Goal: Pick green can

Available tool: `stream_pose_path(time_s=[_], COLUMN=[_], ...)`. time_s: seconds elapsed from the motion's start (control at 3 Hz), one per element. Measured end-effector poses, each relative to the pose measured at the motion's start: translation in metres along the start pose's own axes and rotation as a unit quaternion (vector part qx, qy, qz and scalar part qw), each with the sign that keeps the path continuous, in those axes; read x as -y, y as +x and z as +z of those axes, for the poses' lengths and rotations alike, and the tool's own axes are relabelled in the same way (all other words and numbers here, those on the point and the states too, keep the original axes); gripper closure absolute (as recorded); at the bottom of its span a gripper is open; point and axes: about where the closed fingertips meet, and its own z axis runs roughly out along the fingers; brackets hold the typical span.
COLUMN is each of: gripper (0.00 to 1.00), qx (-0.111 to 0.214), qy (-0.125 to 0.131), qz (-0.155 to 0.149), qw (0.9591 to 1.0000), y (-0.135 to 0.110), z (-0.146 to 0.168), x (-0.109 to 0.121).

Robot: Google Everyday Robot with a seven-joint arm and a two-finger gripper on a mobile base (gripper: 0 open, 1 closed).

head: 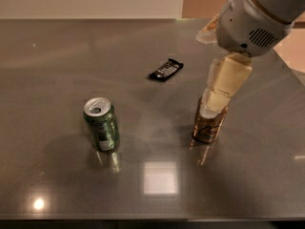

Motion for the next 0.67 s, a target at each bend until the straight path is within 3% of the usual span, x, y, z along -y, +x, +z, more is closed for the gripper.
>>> stream_pose_path(time_s=[0.33, 0.67], gripper=[0.00, 0.00], qx=[0.030, 0.038], qy=[-0.027, -0.034], qz=[-0.038, -0.053], qw=[0.9985, 0.9972], y=[-0.041, -0.075], z=[0.022, 0.045], x=[-0.014, -0.023])
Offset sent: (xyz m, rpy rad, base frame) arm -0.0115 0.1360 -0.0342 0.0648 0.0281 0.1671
